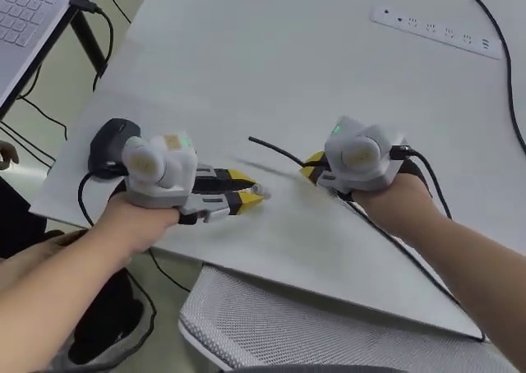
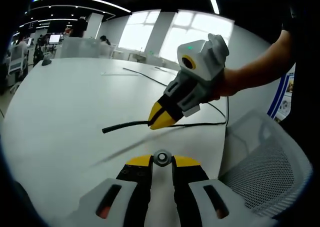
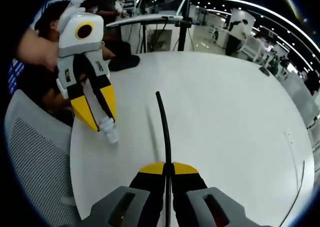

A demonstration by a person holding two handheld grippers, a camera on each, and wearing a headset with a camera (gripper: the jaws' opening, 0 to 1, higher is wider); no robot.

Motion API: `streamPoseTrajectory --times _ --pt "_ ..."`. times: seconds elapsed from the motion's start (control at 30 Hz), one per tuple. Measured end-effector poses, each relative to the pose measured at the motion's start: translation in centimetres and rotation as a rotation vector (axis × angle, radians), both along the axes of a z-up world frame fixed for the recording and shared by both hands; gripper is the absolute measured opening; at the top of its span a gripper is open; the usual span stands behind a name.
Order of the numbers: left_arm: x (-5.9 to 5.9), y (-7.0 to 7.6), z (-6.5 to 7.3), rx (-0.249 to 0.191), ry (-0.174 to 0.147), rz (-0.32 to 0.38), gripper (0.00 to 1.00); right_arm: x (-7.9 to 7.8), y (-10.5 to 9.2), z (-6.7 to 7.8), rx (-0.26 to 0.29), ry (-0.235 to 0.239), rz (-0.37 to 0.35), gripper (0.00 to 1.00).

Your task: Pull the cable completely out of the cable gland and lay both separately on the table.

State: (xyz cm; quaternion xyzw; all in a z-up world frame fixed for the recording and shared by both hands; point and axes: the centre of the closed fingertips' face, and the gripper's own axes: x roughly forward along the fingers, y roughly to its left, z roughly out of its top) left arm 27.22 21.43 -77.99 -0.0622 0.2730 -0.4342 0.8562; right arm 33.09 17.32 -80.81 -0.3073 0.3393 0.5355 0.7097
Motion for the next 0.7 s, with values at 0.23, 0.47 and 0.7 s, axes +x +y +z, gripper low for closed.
streamPoseTrajectory --times 0.23,0.47,0.7 --pt "-0.1 0.2 -0.9 0.007 0.018 0.005 0.16 -0.4 0.2 -0.8 -0.015 0.015 0.016 0.0" --pt "-0.2 0.2 -1.5 0.029 0.021 0.003 0.16 -0.6 0.2 -1.3 -0.025 0.025 0.026 0.0" --pt "-0.2 0.2 -2.0 0.037 0.018 0.006 0.16 -1.0 0.3 -1.7 -0.04 0.021 0.044 0.0"
